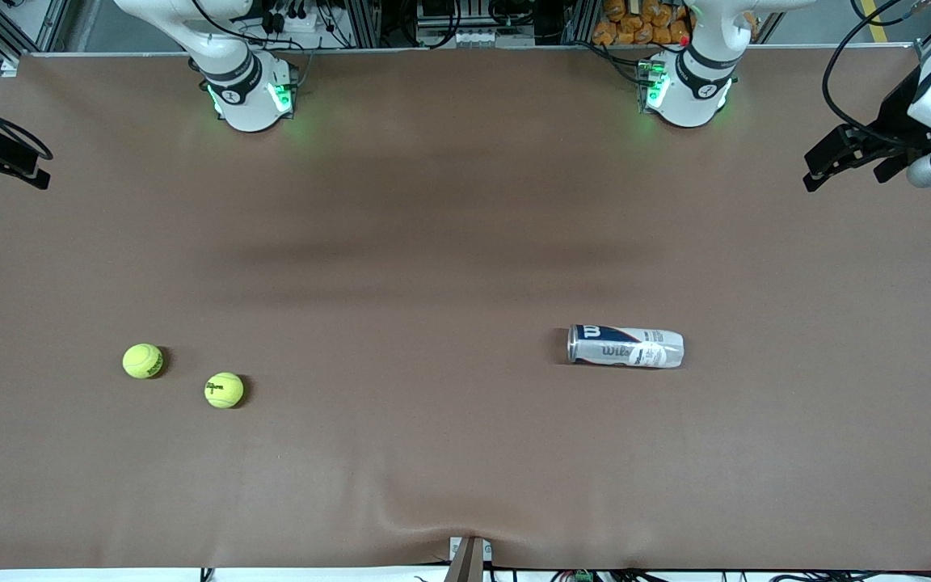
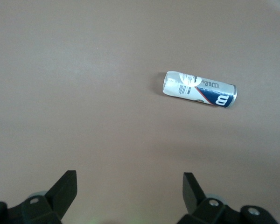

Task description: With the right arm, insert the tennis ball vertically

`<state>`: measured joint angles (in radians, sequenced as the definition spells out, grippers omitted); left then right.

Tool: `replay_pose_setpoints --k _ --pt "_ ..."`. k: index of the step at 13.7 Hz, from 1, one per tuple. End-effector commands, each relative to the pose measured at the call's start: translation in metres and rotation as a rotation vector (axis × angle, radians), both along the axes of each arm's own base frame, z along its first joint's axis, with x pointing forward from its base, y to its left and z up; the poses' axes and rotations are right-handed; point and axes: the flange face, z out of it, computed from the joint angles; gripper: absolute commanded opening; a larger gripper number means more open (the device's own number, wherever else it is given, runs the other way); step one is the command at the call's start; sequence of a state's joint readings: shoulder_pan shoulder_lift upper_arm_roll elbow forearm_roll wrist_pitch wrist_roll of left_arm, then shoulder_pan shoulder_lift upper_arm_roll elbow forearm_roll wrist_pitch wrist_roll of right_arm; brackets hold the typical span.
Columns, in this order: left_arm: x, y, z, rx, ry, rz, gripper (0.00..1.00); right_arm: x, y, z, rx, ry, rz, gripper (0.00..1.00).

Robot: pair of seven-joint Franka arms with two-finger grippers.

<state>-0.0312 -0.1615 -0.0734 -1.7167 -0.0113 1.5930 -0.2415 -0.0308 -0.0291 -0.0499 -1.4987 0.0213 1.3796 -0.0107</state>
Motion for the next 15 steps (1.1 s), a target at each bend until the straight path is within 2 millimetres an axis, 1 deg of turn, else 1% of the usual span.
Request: replay_pose_setpoints --k 1,4,7,15 --pt "0.0038 0.0074 0.0089 0.020 0.008 0.001 1.00 -0.0011 0.0001 0.0031 0.011 0.002 0.011 1.00" --pt "0.0045 0.0136 0.0100 0.021 0.008 0.000 1.00 -0.0005 0.0001 0.0035 0.010 -0.002 0.011 1.00" --pt "0.0049 0.0123 0.0101 0.069 0.004 -0.013 1.00 -0.0005 0.0001 0.0035 0.010 -0.002 0.010 1.00" --pt "0.0046 0.0143 0.0095 0.066 0.006 -0.015 1.00 0.0000 0.0000 0.0027 0.010 -0.001 0.008 1.00"
